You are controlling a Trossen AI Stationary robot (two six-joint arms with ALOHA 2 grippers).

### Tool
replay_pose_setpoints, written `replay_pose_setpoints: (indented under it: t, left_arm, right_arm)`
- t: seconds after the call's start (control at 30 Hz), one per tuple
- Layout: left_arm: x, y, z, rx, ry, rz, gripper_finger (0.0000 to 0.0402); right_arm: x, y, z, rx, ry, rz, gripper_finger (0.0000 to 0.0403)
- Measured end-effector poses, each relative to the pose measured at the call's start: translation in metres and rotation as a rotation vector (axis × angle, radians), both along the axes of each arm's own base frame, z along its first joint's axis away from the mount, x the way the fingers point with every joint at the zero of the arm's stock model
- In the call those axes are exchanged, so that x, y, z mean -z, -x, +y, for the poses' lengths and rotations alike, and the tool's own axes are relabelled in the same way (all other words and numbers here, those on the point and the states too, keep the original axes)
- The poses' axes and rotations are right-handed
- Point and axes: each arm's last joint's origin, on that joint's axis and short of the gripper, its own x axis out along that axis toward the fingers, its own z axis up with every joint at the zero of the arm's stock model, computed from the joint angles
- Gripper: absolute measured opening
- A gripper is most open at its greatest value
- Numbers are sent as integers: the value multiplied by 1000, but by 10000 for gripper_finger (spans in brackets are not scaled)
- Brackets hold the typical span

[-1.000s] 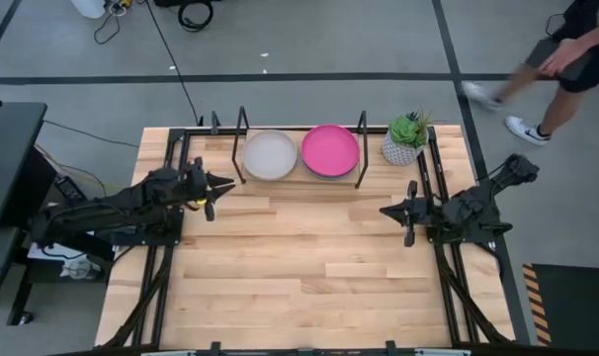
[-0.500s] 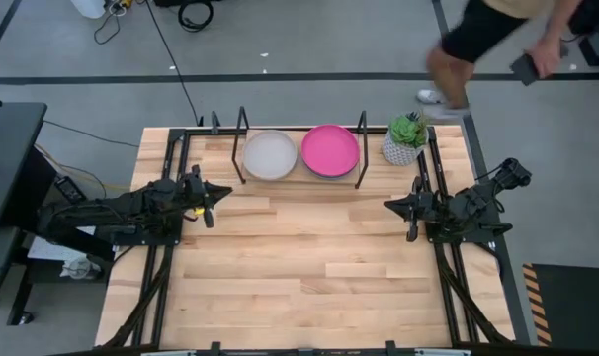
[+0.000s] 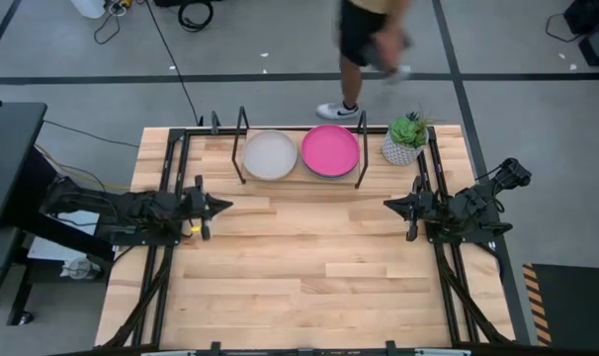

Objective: Place and stack plates onto a shelf
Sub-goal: Return to Home Position

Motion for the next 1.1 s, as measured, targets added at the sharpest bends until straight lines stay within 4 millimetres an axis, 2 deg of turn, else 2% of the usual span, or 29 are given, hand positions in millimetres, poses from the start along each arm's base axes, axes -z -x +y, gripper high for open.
replay_pose_setpoints:
  t: [0.2,0.33,0.43,0.53,0.67,0.87,1.1]
  left_arm:
    - [26,-2,-2,55,11,-23,13]
    - [27,-3,-3,88,-49,-20,13]
    - [28,-3,-5,177,-131,-1,15]
    - [28,-3,-7,262,-125,1,15]
    - [22,-4,-7,251,-55,-77,15]
    - [5,-4,-7,243,-46,-254,15]
    - [-2,-4,-7,240,-43,-331,16]
  right_arm:
    - [0,0,0,-3,43,7,13]
    - [-1,0,0,-3,39,0,15]
    - [-1,0,0,-11,39,0,14]
    - [-1,0,1,-37,36,1,13]
    - [-1,-1,2,-81,32,2,13]
    - [-1,-1,4,-139,26,5,13]
    - [-1,-1,5,-166,23,6,15]
